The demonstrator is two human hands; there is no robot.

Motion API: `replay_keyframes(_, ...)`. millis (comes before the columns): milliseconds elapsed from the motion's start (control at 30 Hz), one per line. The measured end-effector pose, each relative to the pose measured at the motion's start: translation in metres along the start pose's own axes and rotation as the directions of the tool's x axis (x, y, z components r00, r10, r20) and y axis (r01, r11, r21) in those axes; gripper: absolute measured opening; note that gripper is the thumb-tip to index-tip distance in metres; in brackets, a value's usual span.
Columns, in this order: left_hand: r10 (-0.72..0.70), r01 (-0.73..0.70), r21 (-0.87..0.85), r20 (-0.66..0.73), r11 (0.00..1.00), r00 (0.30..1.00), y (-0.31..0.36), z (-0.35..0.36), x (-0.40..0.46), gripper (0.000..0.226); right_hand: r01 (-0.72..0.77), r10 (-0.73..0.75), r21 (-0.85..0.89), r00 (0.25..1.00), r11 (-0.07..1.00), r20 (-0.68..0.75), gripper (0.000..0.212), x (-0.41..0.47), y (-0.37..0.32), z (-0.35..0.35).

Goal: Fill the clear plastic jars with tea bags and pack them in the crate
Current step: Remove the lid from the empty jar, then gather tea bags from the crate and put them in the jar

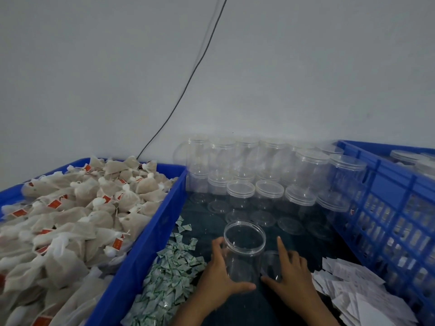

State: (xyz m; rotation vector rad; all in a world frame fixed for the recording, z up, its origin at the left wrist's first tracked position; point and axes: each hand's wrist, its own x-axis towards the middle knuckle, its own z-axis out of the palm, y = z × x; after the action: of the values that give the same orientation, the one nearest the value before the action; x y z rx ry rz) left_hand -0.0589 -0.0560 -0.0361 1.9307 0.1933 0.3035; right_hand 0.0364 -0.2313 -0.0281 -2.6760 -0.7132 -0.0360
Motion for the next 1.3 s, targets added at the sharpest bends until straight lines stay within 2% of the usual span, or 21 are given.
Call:
replay_keyframes(133, -0.044, 0.044, 0.007, 0.059, 0.999, 0.997, 0.003, -0.009, 0.002, 0.102, -0.031, 0.029, 0.058, 0.999, 0.998, 0.033, 0.113, 0.003, -0.003, -0.003)
replay_keyframes(267, -0.050, 0.071, -0.136, 0.154, 0.988, 0.987, 0.015, -0.023, -0.001, 0.114, -0.091, 0.070, 0.144, 0.987, 0.985, 0.141, 0.112, 0.002, -0.007, -0.015)
replay_keyframes(333, -0.032, 0.063, -0.208, 0.149, 0.976, 0.988, 0.030, -0.033, -0.003, 0.105, -0.072, 0.051, 0.269, 0.995, 0.960, 0.086, 0.095, 0.000, -0.015, -0.030)
replay_keyframes(433, -0.031, 0.028, -0.264, -0.004, 0.964, 1.000, 0.067, -0.052, -0.002, 0.064, 0.184, -0.051, 0.525, 0.965, 0.831, -0.257, 0.038, -0.002, -0.039, -0.064)
replay_keyframes(467, -0.039, 0.013, -0.284, -0.087, 0.959, 0.995, 0.079, -0.058, 0.000, 0.047, 0.251, -0.050, 0.601, 0.943, 0.759, -0.330, 0.029, -0.003, -0.054, -0.077)
replay_keyframes(533, -0.093, -0.005, -0.380, -0.238, 0.925, 0.967, 0.103, -0.071, 0.007, 0.021, 0.323, -0.045, 0.712, 0.924, 0.623, -0.380, 0.024, -0.004, -0.089, -0.102)
replay_keyframes(633, -0.174, -0.034, -0.450, -0.412, 0.892, 0.894, 0.128, -0.094, 0.016, 0.010, 0.345, -0.098, 0.796, 0.934, 0.496, -0.344, 0.022, 0.000, -0.150, -0.119)
replay_keyframes(733, -0.121, -0.035, -0.285, -0.512, 0.958, 0.851, 0.137, -0.120, 0.019, 0.010, 0.234, -0.139, 0.879, 0.971, 0.415, -0.193, 0.019, 0.009, -0.203, -0.111)
replay_keyframes(867, -0.051, 0.100, 0.057, -0.563, 0.993, 0.825, 0.117, -0.163, 0.006, 0.010, 0.145, -0.185, 0.885, 0.980, 0.443, -0.068, 0.020, 0.021, -0.249, -0.074)
replay_keyframes(933, -0.050, 0.215, 0.212, -0.590, 0.953, 0.806, 0.100, -0.189, -0.004, 0.010, 0.130, -0.198, 0.863, 0.980, 0.488, -0.035, 0.020, 0.029, -0.264, -0.056)
replay_keyframes(1067, 0.003, 0.374, 0.453, -0.640, 0.809, 0.769, 0.068, -0.242, -0.025, 0.028, 0.153, -0.239, 0.824, 0.971, 0.546, -0.021, 0.020, 0.048, -0.291, -0.029)
replay_keyframes(1167, -0.008, 0.471, 0.526, -0.661, 0.708, 0.750, 0.053, -0.270, -0.035, 0.030, 0.194, -0.247, 0.773, 0.968, 0.604, -0.051, 0.021, 0.064, -0.310, -0.014)
replay_keyframes(1300, -0.072, 0.490, 0.568, -0.603, 0.661, 0.795, 0.037, -0.282, -0.034, 0.042, 0.227, -0.281, 0.664, 0.959, 0.712, -0.026, 0.020, 0.080, -0.334, 0.008)
